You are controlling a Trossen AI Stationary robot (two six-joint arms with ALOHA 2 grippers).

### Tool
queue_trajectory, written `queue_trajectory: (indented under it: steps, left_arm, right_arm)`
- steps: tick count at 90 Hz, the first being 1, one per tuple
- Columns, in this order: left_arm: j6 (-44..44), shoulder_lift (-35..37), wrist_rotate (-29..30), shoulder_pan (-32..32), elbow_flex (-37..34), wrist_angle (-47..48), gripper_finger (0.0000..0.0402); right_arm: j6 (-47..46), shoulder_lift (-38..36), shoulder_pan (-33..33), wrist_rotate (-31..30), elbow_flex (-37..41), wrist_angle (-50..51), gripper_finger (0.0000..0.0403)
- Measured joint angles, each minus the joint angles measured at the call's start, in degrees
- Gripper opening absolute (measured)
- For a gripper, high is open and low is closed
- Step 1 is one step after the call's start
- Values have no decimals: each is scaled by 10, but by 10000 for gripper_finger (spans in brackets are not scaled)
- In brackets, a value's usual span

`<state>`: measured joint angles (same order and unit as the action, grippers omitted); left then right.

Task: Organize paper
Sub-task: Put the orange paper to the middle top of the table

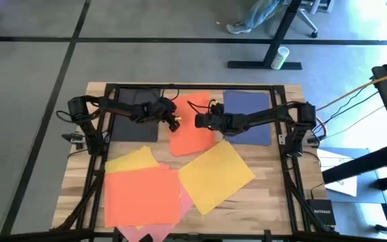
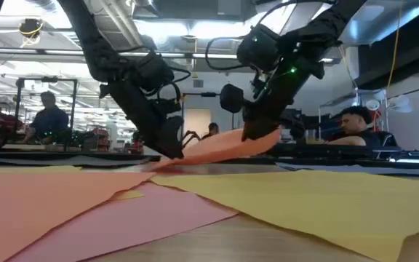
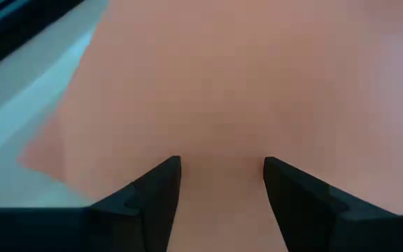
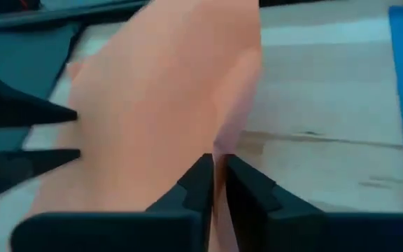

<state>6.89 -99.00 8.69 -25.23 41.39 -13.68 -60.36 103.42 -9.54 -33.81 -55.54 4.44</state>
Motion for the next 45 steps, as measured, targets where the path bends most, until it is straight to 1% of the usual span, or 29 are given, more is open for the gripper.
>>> queue_trajectory:
  steps: [15, 23, 35, 45]
  left_arm:
    - [-1, 0, 0, 0, 1, -10, 191]
    - [-2, 0, 0, -3, 1, -10, 191]
    - [-3, -19, 0, -4, 1, -23, 191]
    - [-3, -50, 2, -5, 2, -45, 191]
  right_arm:
    - [12, 0, -4, 5, 0, 13, 57]
    - [13, 0, -7, 26, 0, 12, 66]
    - [-45, 0, -7, 24, 0, 16, 75]
    - [-117, 0, -10, 1, 0, 16, 76]
